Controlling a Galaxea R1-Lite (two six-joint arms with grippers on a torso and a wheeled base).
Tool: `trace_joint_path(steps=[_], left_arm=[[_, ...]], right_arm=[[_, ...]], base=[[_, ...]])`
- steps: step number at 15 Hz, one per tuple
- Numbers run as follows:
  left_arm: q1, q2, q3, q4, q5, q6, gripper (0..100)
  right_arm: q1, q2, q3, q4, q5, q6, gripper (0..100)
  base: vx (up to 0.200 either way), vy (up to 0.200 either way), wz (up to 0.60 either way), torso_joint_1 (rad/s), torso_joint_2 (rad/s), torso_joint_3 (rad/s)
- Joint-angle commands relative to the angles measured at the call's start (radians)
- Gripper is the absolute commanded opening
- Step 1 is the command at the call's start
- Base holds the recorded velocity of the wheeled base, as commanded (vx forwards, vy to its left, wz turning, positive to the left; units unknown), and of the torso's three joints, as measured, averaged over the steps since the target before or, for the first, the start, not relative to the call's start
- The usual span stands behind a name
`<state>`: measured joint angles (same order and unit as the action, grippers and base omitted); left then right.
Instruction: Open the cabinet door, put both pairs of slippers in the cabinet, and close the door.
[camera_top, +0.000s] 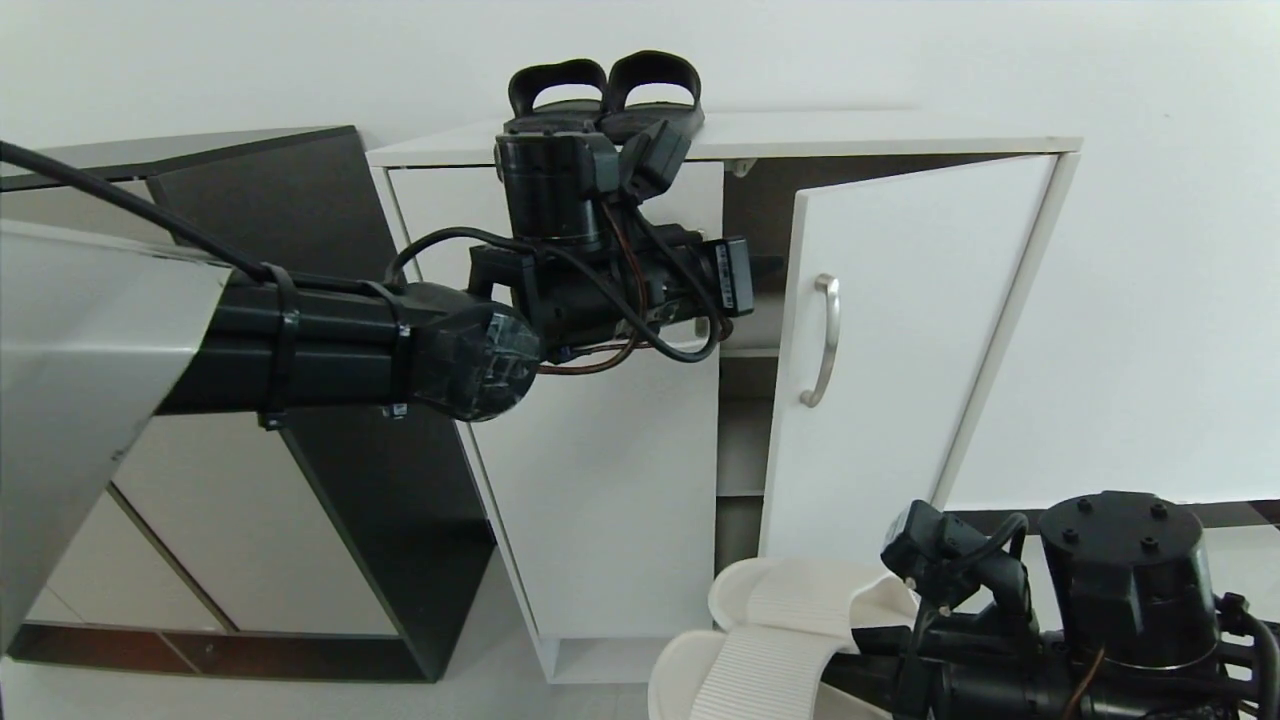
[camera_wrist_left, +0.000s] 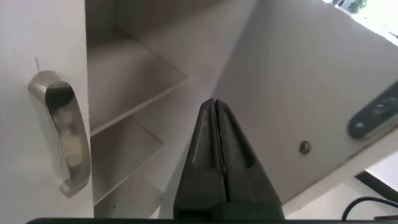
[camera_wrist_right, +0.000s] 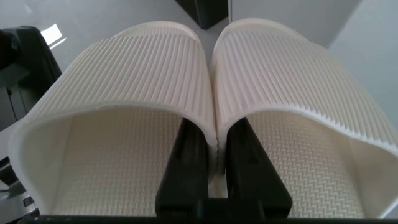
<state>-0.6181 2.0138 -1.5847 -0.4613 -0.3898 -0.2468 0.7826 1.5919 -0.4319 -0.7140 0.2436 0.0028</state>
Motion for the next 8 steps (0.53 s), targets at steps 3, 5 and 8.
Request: trace_joint_path(steps=[3,5,8], left_arm=[[-0.043,0.008,-0.005,0.0,0.003,0.001,0],[-0.097,-0.004,0.0,0.0,0.003,0.003,0],[-0.178,0.013,-0.008,-0.008,0.012,0.006,0]], right_arm=[[0.052,-0.01,0.001,0.025,0.0,0.003,0],[0.06,-0.01,0.001,0.025,-0.001,0.003,0],[0.061,-0.021,0.002,0.024,-0.007,0.003,0]], base=[[-0.2,0.0,0.0,0.004,0.0,-0.002],[-0.2,0.0,0.0,0.0,0.01,0.002],[-0.2,0.0,0.0,-0.001,0.0,0.007]])
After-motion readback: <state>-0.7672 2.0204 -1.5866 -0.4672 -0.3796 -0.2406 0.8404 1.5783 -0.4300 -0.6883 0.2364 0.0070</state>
